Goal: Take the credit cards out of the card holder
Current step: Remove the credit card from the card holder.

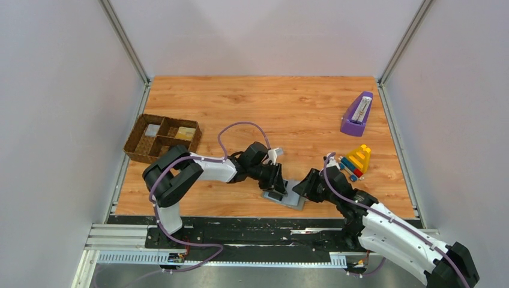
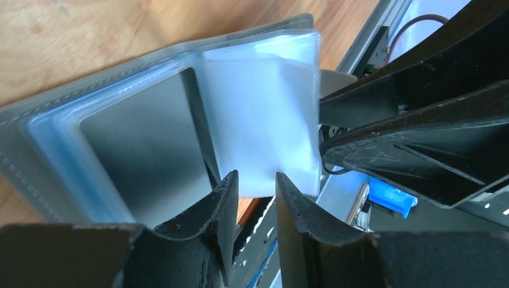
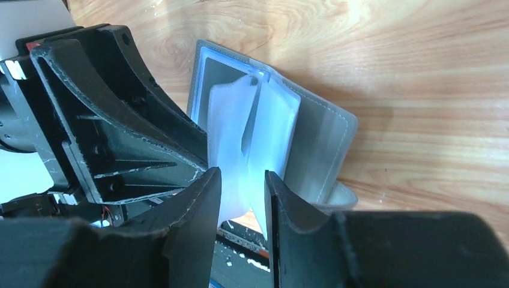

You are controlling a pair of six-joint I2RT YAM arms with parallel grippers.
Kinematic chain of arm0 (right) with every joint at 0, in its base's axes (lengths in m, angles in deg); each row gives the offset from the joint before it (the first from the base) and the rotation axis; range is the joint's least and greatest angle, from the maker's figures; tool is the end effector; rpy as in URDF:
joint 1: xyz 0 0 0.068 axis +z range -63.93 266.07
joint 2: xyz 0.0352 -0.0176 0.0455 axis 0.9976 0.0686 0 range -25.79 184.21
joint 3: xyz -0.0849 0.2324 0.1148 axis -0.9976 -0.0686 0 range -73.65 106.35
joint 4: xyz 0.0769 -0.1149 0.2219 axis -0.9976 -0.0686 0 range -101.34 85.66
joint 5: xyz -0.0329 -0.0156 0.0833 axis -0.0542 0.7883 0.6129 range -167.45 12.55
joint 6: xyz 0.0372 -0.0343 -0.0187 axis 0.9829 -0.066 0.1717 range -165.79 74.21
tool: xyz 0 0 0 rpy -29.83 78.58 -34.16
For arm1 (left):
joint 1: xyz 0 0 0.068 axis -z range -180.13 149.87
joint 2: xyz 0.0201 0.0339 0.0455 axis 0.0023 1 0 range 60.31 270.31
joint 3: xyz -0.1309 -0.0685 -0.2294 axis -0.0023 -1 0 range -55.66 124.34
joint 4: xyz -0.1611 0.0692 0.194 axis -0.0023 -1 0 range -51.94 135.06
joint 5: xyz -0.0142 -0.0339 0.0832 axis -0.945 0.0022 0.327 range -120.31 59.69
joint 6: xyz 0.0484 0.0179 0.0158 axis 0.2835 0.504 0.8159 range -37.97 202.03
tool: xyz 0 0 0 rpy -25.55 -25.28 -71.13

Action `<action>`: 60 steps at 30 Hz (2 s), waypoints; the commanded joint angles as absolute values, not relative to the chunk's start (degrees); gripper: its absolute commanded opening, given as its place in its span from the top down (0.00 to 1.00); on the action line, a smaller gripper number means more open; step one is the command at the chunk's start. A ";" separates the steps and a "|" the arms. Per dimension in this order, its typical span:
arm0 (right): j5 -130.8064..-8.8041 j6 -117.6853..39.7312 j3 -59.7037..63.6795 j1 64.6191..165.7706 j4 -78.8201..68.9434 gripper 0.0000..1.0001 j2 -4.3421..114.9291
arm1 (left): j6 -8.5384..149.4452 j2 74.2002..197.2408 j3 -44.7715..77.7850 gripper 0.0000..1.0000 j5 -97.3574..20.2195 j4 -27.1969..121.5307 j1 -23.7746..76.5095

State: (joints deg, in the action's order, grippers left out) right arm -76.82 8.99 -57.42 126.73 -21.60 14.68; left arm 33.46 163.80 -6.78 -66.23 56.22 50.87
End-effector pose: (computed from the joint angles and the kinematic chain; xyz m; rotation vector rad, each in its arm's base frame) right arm 0.1129 0.0976 0.1663 0.2955 2.4359 0.8269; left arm 0.2022 -0.2829 0.1345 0.4336 2.6915 -1.4521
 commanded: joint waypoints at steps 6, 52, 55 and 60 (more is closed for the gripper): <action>-78.93 11.28 -46.11 126.41 -33.35 0.65 12.40 | 32.57 166.54 -3.81 0.63 -67.12 61.45 52.69; -70.06 9.51 -54.67 123.16 -9.42 0.77 29.24 | 40.85 156.85 -5.66 0.64 -55.13 41.34 46.36; -70.52 10.07 -54.07 123.16 -9.44 0.77 30.94 | 41.53 157.82 -5.57 0.66 -55.14 40.98 46.35; -70.14 10.55 -53.34 123.16 -8.30 0.77 34.19 | 41.23 157.88 -6.54 0.68 -55.82 41.12 46.36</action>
